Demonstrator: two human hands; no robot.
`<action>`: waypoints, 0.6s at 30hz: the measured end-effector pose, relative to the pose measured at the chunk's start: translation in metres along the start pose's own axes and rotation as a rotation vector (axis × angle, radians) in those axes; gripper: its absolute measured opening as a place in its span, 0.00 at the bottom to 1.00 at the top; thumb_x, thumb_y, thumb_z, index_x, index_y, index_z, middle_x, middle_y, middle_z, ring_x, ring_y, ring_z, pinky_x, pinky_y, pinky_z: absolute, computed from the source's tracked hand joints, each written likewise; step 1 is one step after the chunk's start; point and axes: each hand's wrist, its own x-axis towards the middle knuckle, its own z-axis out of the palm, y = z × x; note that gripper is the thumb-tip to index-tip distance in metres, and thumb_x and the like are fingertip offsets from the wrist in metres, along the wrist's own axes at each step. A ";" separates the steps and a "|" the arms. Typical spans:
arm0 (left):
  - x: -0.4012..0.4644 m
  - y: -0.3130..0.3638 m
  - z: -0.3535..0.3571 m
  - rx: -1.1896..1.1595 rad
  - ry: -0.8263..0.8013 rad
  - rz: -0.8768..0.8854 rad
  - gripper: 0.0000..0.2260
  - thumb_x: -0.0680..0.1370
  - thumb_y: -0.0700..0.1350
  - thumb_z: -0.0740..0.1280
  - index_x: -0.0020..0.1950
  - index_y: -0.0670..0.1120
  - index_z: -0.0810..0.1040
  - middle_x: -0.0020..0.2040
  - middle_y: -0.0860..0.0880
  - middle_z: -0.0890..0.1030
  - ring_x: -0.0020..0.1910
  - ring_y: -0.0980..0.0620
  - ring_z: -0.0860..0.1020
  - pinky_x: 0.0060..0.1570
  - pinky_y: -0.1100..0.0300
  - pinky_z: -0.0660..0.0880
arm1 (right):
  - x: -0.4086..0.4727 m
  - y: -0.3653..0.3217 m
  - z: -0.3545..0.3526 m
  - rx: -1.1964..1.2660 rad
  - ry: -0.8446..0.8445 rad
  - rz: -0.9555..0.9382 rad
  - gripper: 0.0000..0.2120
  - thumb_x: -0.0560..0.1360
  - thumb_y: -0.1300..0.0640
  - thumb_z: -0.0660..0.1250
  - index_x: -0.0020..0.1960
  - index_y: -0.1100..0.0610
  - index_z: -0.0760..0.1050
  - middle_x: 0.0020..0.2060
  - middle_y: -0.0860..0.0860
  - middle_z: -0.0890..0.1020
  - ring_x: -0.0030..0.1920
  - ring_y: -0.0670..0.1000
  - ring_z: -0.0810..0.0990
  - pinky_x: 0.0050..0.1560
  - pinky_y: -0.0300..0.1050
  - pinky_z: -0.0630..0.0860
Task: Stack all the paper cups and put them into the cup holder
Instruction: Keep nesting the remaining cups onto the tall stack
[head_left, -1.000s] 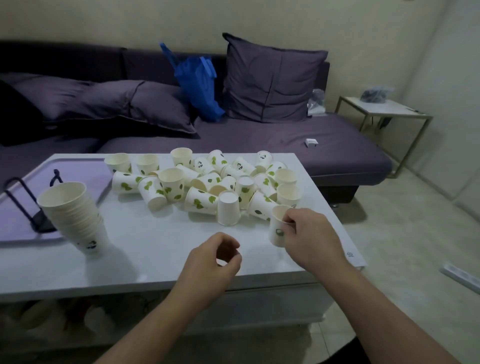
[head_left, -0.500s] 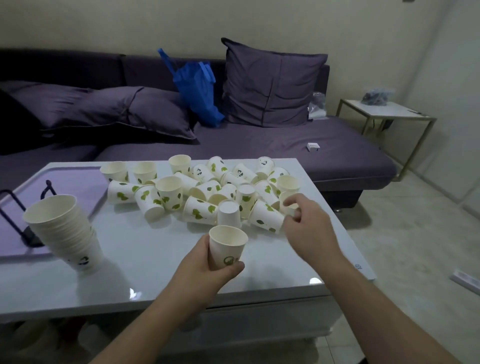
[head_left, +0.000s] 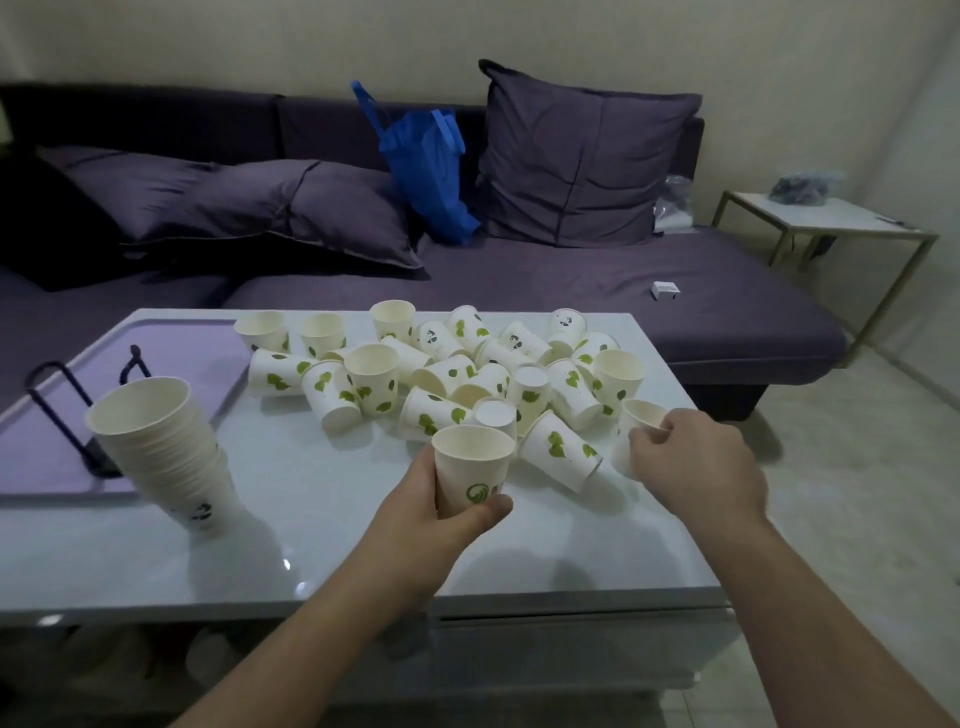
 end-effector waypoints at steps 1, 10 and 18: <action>-0.001 0.001 -0.003 -0.006 0.007 0.003 0.27 0.76 0.55 0.76 0.69 0.64 0.65 0.60 0.67 0.77 0.56 0.64 0.77 0.49 0.70 0.73 | -0.004 -0.004 -0.006 0.010 0.026 -0.004 0.15 0.79 0.43 0.63 0.45 0.55 0.76 0.37 0.52 0.79 0.39 0.57 0.79 0.39 0.47 0.74; -0.019 0.014 -0.054 -0.072 0.152 0.056 0.24 0.80 0.54 0.71 0.71 0.62 0.63 0.62 0.63 0.77 0.62 0.59 0.77 0.60 0.61 0.75 | -0.071 -0.070 -0.002 0.763 -0.141 -0.256 0.18 0.78 0.39 0.70 0.39 0.52 0.78 0.35 0.48 0.82 0.38 0.55 0.81 0.37 0.58 0.83; -0.035 0.027 -0.154 -0.026 0.484 0.202 0.29 0.74 0.55 0.77 0.73 0.57 0.73 0.67 0.58 0.79 0.66 0.57 0.77 0.65 0.53 0.75 | -0.099 -0.143 0.019 0.885 -0.213 -0.474 0.22 0.75 0.35 0.66 0.42 0.55 0.77 0.34 0.55 0.80 0.37 0.62 0.79 0.37 0.66 0.79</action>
